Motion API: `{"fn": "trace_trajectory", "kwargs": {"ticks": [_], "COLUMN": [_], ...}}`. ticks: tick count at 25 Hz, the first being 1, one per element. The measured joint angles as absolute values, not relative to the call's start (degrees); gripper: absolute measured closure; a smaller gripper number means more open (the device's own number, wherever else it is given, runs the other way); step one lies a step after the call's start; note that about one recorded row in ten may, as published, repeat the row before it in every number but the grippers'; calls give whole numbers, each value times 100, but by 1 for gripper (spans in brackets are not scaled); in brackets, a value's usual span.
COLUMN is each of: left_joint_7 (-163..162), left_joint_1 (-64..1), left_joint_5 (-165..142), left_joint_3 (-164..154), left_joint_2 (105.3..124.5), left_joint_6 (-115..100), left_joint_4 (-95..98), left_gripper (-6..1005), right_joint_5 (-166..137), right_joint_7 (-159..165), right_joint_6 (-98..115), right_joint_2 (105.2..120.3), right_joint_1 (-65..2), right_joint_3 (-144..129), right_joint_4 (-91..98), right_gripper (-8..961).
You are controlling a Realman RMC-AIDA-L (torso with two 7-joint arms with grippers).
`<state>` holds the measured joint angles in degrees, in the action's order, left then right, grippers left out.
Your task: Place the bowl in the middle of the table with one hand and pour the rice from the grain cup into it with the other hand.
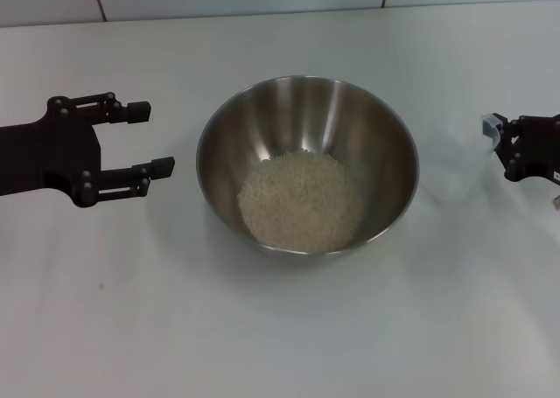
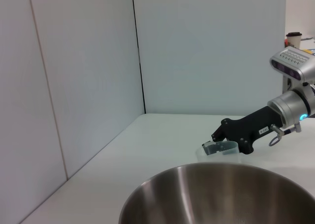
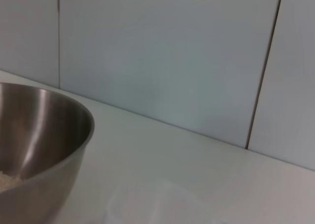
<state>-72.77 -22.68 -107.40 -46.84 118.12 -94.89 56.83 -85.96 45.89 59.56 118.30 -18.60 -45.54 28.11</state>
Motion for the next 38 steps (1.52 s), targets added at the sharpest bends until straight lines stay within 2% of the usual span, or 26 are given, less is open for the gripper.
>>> {"fn": "trace_trajectory", "kwargs": {"ticks": [9, 17, 24, 29, 34, 38], "left_joint_7": [-7277, -7277, -7277, -7283, -7298, -7309], "left_joint_1": [-2268, -2268, -2267, -2269, -2275, -2272], "left_joint_5": [-10740, -10740, -10740, -10740, -10740, -10740], "left_joint_3": [-4684, -4684, -4684, -4685, -4684, -4675], "left_joint_2": [11812, 11812, 11812, 11813, 11815, 11819], "left_joint_6": [-9527, -9527, -9531, -9549, -9569, -9628], "left_joint_4": [5716, 5729, 5730, 5730, 5731, 5727], "left_gripper": [275, 275, 275, 275, 275, 275], "right_joint_5": [-8570, -8554, -8564, -8552, -8513, -8324], "right_joint_7": [4604, 4626, 4984, 4992, 5004, 5038], "right_joint_6": [6059, 6306, 6418, 6615, 6916, 7949], "right_joint_2": [11830, 11829, 11824, 11835, 11892, 11885], "right_joint_1": [-1726, -1609, -1406, -1178, -902, -681], "right_joint_3": [-4501, -4489, -4468, -4454, -4378, -3915], "right_joint_4": [2817, 2848, 2910, 3026, 3273, 3394], "right_gripper": [870, 571, 461, 261, 238, 220]}}
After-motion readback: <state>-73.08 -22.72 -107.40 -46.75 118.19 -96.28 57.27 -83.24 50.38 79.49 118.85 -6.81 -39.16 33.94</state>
